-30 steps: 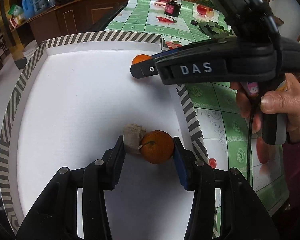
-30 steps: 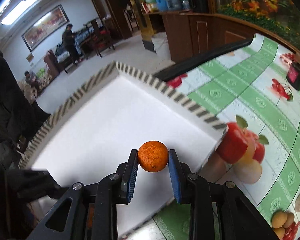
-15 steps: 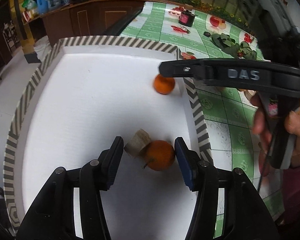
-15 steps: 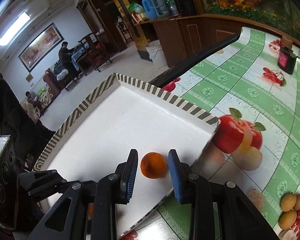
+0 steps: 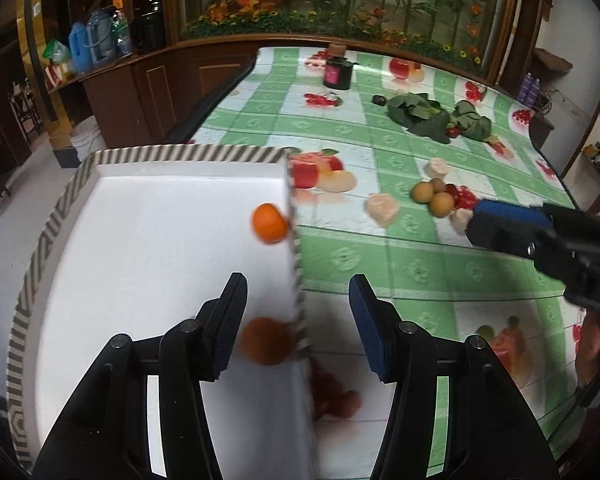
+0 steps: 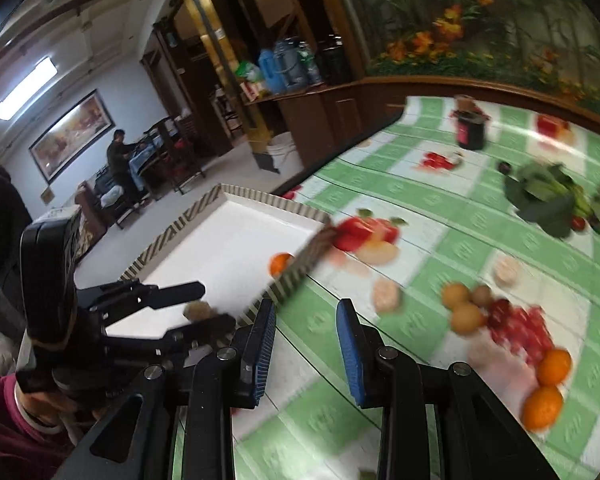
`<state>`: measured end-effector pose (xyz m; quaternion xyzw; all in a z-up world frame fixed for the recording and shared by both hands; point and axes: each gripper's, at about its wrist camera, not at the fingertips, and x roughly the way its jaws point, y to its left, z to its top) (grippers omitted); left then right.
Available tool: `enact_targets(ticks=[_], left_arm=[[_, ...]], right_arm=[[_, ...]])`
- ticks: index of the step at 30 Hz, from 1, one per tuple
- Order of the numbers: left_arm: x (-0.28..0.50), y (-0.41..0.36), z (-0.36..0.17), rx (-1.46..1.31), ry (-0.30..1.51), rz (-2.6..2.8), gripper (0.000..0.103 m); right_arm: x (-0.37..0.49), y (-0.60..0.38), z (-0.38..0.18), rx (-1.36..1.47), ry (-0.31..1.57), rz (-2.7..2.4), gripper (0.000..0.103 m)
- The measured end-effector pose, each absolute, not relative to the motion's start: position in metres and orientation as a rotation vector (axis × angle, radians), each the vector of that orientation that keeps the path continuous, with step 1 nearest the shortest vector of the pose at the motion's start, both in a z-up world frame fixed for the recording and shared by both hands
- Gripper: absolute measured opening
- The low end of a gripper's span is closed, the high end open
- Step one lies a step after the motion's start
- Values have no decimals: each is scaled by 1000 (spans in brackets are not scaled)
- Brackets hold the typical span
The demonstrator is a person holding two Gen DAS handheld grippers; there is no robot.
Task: Organize fruits
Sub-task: 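Withdraw both open tools from the tray back over the tablecloth, then grasp another orange with the right tool while the left tool grasps a brown kiwi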
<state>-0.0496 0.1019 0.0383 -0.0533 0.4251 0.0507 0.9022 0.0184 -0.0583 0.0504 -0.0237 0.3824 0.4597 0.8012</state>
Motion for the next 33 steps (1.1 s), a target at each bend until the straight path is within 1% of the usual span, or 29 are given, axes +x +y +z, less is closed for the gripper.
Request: enact_targets(ticks=[4,11,18,22,33], left_arm=[[-41,76,41,-97,873,64,53],[-23,36,34,-92,901,-7,53],[-9,14,27,-92,922,-56,53],[-5,14,26,-93,927,-61,53],[8,44,26,-160,980,-50,53]], right_arm=[[11,-102,42,-67,827,866,30],[19,-164,23,-4,862,733,30],[28,-194,13,11,869,654,30],[35,-199,6,8,882,628,30],[49,-199,-1,26,897,602,30]])
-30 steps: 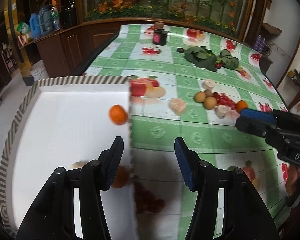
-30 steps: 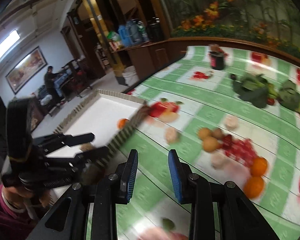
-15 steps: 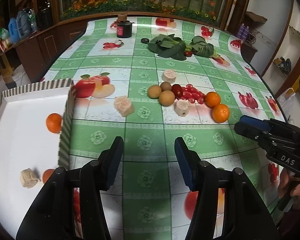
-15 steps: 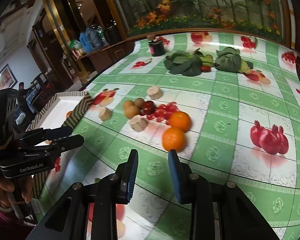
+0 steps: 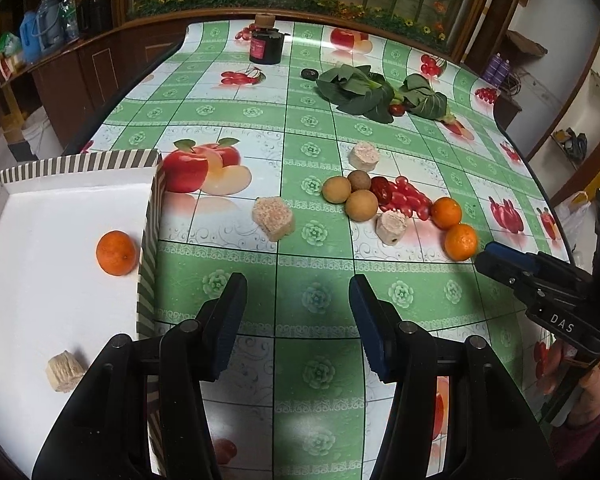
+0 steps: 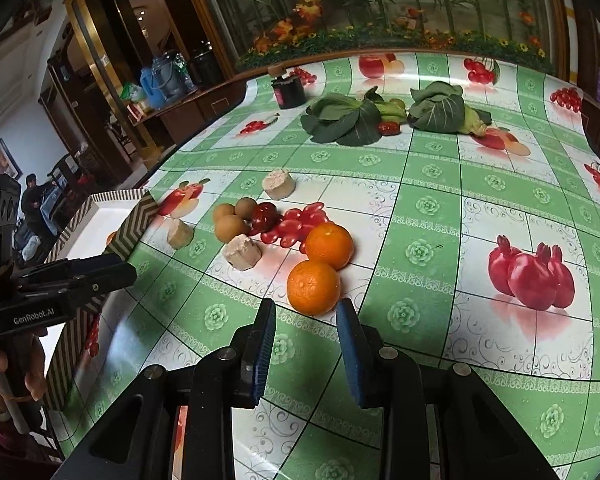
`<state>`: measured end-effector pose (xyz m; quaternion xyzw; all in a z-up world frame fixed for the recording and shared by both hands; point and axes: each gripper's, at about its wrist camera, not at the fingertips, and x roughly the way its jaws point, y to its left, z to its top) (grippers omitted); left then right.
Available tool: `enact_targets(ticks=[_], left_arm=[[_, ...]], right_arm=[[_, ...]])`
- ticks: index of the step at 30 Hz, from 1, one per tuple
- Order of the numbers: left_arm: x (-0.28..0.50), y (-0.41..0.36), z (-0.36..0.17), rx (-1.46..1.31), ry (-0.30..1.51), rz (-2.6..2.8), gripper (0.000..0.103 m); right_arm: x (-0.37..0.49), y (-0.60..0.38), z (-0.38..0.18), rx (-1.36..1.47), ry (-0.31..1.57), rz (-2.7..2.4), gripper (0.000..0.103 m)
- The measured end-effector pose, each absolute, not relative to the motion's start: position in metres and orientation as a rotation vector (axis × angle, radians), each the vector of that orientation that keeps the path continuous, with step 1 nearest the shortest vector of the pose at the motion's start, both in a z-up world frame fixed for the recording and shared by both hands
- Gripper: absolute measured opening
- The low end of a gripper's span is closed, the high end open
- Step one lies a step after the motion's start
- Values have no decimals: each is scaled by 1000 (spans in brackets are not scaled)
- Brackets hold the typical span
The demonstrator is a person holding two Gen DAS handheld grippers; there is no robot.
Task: Organize fruits
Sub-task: 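Grasp another orange with the right tool while the left tool grasps a brown kiwi, then carry the orange into the tray and open the right tool while the left tool carries the kiwi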
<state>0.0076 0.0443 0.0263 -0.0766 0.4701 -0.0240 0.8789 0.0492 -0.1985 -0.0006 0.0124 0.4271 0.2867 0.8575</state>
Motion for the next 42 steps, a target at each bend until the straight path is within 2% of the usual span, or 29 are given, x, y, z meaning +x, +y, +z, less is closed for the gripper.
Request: enact_targets(ticks=[30,37,39,40,42], left_arm=[[77,49,3,-69,1067,-20,53],[83,51,-3,-75,1065,-33,53],[82,50,-4,-69,1061,-39,43],[82,49,-4,-60,1060,-35,34],[80,48,-3,-48,1058,-33,32]], right_arm=[[74,-178,-16,-31,977,596,32],[71,-178,-16,-32,935,624,32],[69,-177,-16,-36,928,625,32],[69,-178,-16,-35,927,624,32],[68,-178,-16,-29,927,627,31]])
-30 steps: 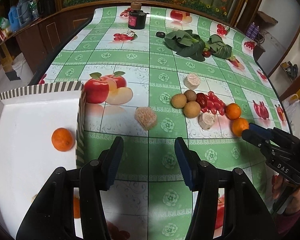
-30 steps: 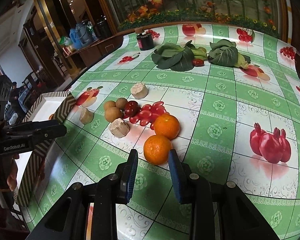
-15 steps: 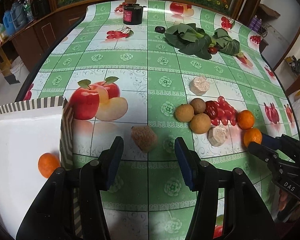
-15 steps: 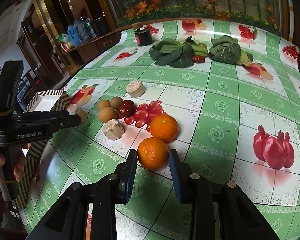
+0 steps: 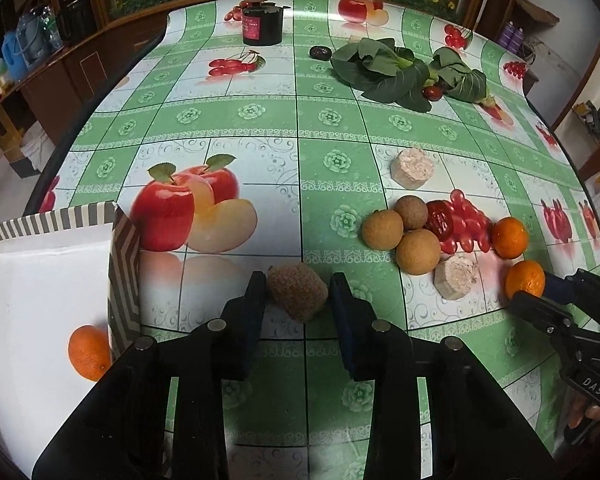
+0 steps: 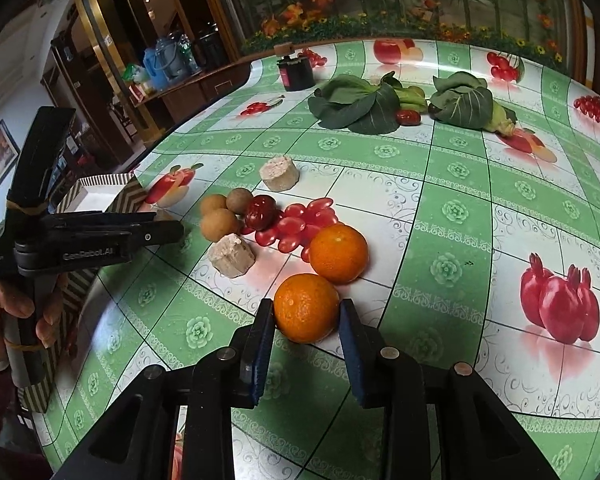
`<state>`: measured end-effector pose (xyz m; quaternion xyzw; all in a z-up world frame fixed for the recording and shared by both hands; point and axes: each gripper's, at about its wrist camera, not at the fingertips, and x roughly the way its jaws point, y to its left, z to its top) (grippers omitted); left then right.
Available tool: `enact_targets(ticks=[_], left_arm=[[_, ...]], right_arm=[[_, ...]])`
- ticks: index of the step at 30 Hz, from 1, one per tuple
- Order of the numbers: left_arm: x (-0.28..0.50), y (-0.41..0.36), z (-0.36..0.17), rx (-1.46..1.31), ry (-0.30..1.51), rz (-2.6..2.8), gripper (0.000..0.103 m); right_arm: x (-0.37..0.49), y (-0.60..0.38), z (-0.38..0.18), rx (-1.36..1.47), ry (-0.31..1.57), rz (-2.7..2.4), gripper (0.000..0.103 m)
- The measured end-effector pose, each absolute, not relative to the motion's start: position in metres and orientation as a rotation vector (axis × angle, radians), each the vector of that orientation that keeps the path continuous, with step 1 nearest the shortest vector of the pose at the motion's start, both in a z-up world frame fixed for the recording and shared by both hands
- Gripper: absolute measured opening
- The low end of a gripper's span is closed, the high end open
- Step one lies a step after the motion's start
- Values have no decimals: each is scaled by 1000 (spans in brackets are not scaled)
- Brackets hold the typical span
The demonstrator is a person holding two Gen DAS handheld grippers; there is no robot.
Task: Organize fruits
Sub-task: 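Carry the orange into the tray and open the right tool while the left tool carries the kiwi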
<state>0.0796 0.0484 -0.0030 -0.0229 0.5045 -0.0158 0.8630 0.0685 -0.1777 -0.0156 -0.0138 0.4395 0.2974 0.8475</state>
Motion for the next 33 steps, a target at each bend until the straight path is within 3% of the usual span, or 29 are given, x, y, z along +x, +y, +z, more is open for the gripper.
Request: enact_targets(ticks=[18,33], left_arm=[[6,68,47,-69,958,-6,32],[-28,159,55,-93,925,190,32]], right_arm=[[30,-143,23,2,864,750,31],[19,-42,40,-73,847,926,31]])
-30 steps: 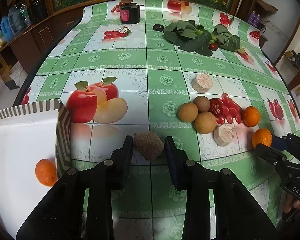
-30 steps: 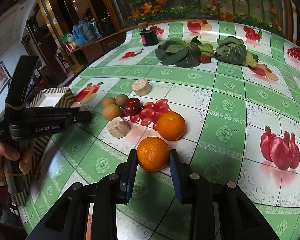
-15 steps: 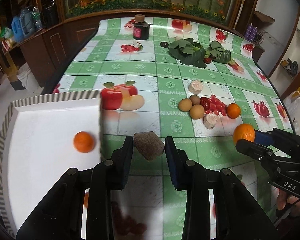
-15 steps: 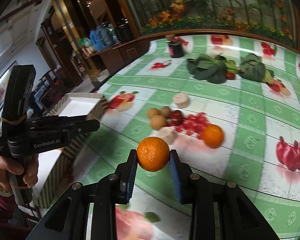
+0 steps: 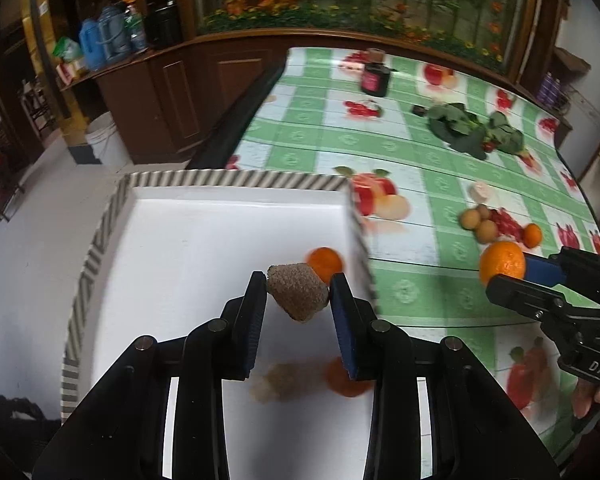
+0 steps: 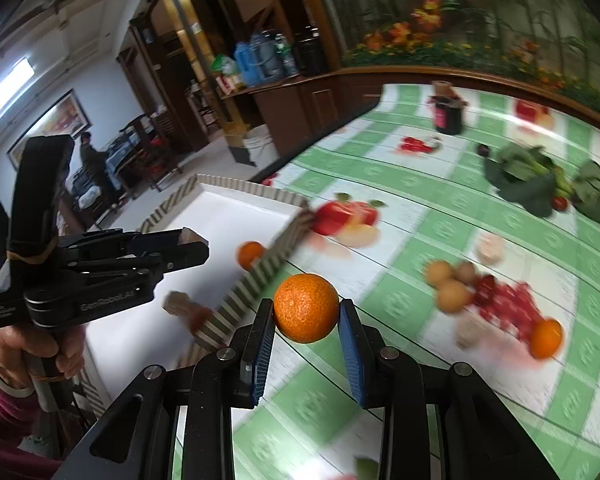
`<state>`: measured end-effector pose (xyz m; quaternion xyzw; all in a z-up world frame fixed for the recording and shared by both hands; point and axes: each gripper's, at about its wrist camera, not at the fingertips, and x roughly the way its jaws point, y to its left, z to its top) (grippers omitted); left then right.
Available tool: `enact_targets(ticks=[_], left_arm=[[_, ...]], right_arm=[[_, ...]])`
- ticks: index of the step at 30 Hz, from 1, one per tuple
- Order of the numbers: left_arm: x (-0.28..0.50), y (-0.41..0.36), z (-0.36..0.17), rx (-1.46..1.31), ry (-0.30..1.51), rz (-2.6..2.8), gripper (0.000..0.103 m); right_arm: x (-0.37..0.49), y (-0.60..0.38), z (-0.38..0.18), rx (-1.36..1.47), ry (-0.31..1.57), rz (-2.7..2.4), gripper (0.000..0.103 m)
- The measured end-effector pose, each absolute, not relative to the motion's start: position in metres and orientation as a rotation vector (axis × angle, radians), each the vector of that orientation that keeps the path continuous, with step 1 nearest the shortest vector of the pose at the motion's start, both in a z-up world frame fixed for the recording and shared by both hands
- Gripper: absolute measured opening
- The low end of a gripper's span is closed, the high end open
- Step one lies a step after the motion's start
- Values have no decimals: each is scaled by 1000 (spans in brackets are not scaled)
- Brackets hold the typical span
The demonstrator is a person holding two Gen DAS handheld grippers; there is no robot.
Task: Organize fruits
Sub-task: 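Carry the orange into the tray and open the right tool while the left tool carries the kiwi, then open the left tool to drop the brown kiwi into the tray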
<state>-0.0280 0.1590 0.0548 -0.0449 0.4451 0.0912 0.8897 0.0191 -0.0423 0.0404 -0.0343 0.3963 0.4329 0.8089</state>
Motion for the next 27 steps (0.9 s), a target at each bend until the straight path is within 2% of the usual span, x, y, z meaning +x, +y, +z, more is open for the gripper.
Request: enact_targets(ticks=[14,27], left_arm=[[-23,220,30,-160,961,285,32],[-24,240,20,-187,977,329,32]], right_arm=[[27,59,35,-179,866,1051,31],[15,92,17,-235,913,1111,31]])
